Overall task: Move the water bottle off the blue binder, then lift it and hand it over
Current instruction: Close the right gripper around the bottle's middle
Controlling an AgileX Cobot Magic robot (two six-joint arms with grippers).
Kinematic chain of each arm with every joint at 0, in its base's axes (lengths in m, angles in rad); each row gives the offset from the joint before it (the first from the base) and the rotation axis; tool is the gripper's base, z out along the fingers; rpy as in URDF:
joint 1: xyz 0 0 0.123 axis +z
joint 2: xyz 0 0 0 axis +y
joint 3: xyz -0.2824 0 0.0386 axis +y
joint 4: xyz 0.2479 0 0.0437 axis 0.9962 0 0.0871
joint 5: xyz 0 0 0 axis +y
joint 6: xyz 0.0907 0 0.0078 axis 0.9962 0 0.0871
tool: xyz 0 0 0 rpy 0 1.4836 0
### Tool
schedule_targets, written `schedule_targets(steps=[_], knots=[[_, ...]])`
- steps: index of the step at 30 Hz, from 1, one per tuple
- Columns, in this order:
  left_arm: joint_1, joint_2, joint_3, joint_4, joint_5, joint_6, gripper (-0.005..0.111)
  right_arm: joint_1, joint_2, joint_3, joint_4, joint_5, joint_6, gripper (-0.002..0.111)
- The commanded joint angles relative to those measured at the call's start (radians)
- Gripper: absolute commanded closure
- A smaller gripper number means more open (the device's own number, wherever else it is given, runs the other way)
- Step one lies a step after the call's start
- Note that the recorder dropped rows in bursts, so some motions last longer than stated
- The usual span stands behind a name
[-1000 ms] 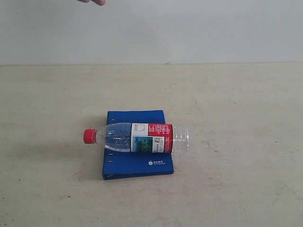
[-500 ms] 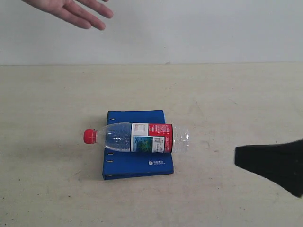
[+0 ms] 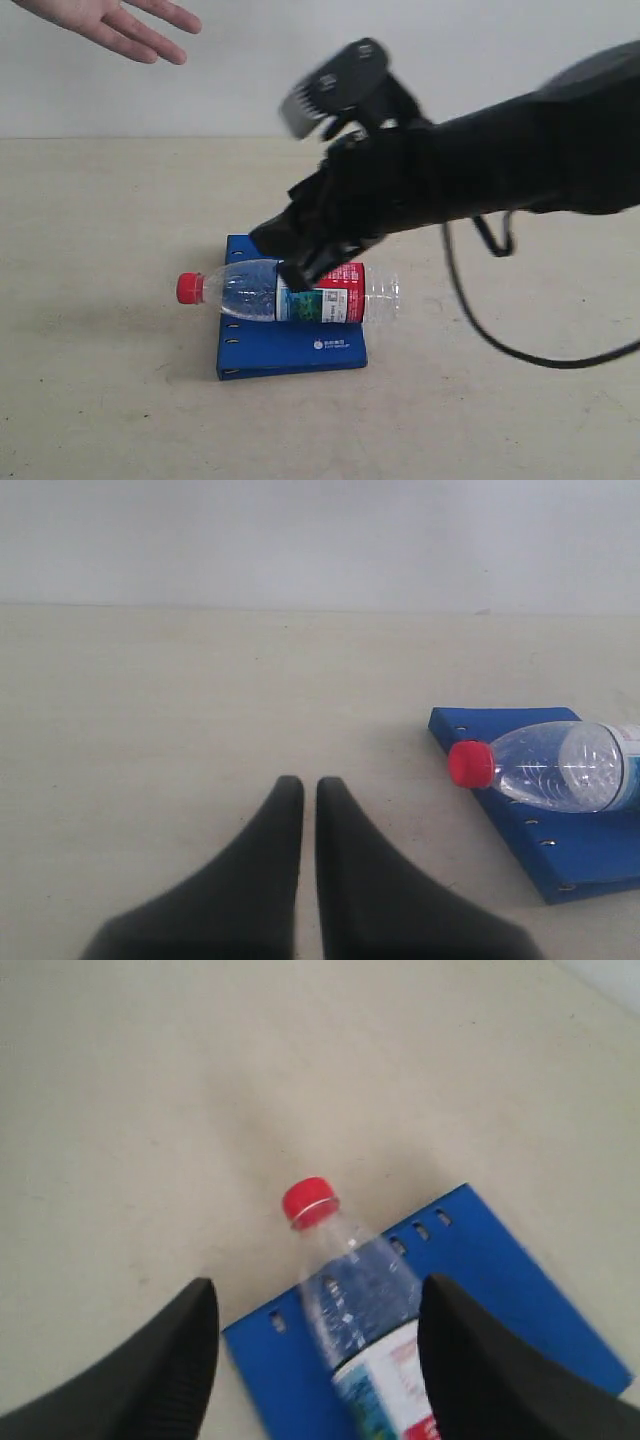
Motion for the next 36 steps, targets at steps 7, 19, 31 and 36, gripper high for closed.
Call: schedule_targets(steps=[7,19,31,36], knots=[[-0.001,-0.003,-0.001,-0.008,-0.016,-0.008,0.102,0.26,0.359,-0.228,-0.116,-0.306,0.017,0.055],[-0.001,-0.003,-0.001,-0.008,-0.016,-0.008,0.102,0.277,0.528,-0.321,-0.12,-0.435,-0.114,0.055],[-0.001,-0.003,-0.001,-0.008,-0.016,-0.008,0.102,0.274,0.584,-0.416,-0.116,-0.687,-0.263,0.055],[-0.001,-0.003,-0.001,-0.008,-0.016,-0.008,0.102,0.267,0.61,-0.416,-0.032,-0.674,-0.263,0.056]])
